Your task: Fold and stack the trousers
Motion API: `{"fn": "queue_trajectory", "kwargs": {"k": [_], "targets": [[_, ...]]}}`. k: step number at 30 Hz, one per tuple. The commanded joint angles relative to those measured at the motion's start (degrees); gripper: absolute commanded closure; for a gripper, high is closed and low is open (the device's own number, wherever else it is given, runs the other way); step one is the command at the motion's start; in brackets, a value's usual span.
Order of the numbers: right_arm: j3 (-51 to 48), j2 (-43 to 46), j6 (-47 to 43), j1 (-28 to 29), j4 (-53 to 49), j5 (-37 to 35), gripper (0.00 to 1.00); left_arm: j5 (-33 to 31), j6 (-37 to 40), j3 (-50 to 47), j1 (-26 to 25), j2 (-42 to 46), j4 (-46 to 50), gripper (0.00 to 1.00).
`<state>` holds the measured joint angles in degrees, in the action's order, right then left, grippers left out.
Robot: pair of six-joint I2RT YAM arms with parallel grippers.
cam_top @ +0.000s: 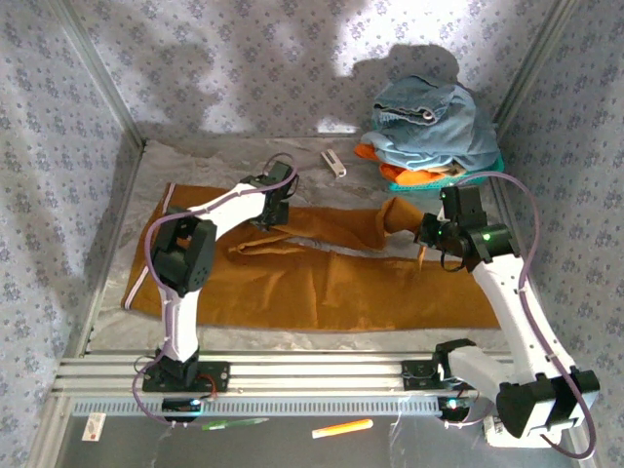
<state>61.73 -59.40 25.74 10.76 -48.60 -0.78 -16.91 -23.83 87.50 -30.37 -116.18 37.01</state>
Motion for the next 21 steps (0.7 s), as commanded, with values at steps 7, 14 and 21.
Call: {"fn": "queue_trajectory", "kwargs": {"k": [7, 14, 21], "targets": [[-0.4, 3.4, 0.4, -0.9, -0.9, -0.8, 1.0, -7.2, 0.2, -4.3, 2.0, 14.3, -1.0, 1.0], [-1.1, 6.7, -0.3, -1.7, -3.0, 0.0, 1.0, -2.1, -2.3, -8.9, 4.2, 26.0, -1.2, 1.0], [-5.9, 17.3, 1.9, -1.7, -6.3, 1.0, 1.0, 6.4, -5.7, -19.1, 8.6, 40.6, -3.3, 1.0]]}}
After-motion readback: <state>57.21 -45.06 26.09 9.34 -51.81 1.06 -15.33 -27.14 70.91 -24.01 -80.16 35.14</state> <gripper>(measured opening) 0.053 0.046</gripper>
